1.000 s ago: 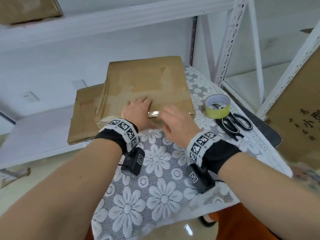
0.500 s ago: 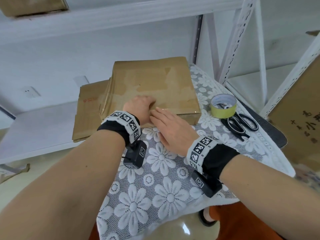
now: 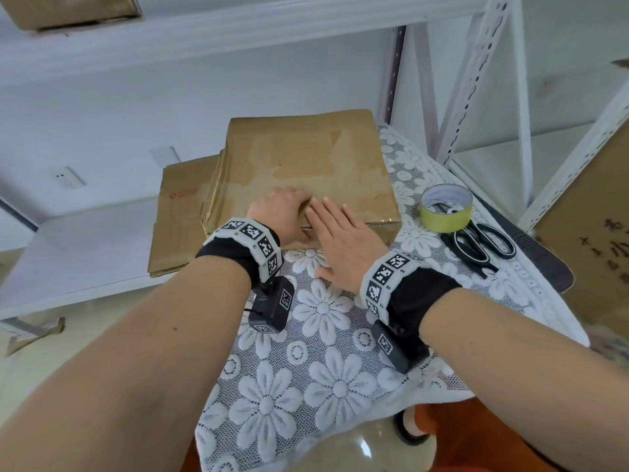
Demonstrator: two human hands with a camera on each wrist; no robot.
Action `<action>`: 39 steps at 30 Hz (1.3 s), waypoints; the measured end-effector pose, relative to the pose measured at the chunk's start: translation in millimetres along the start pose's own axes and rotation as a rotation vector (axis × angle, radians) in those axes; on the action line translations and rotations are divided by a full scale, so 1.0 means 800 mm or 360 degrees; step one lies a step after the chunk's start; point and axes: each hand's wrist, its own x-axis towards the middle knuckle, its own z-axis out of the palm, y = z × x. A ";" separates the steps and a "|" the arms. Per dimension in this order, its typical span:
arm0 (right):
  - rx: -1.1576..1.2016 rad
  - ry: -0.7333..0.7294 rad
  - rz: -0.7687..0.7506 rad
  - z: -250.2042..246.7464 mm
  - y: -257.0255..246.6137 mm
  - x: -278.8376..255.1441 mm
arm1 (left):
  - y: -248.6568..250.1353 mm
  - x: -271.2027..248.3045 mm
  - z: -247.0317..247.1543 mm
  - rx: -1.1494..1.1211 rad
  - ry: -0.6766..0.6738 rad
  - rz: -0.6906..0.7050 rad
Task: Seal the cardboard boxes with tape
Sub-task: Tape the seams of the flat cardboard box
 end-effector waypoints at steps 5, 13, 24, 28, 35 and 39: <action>0.0126 -0.0027 0.0057 -0.003 0.018 0.011 | 0.001 -0.001 -0.002 0.0000 -0.0022 0.0006; 0.0267 -0.0094 0.0255 -0.002 0.066 0.006 | 0.003 -0.003 -0.002 -0.0037 -0.0019 -0.0016; 0.0453 -0.0124 0.0499 0.005 0.090 0.001 | -0.018 -0.024 -0.010 -0.0539 0.0395 -0.0280; 0.0457 -0.0204 0.0516 -0.002 0.089 0.002 | -0.048 -0.039 -0.011 -0.0449 0.0487 -0.0839; 0.0394 -0.0248 0.0622 -0.016 0.076 0.003 | -0.072 -0.048 -0.010 -0.1151 0.0500 -0.1114; 0.0418 -0.0262 0.0577 -0.025 0.071 0.004 | -0.065 -0.065 -0.012 -0.1035 0.0447 -0.1016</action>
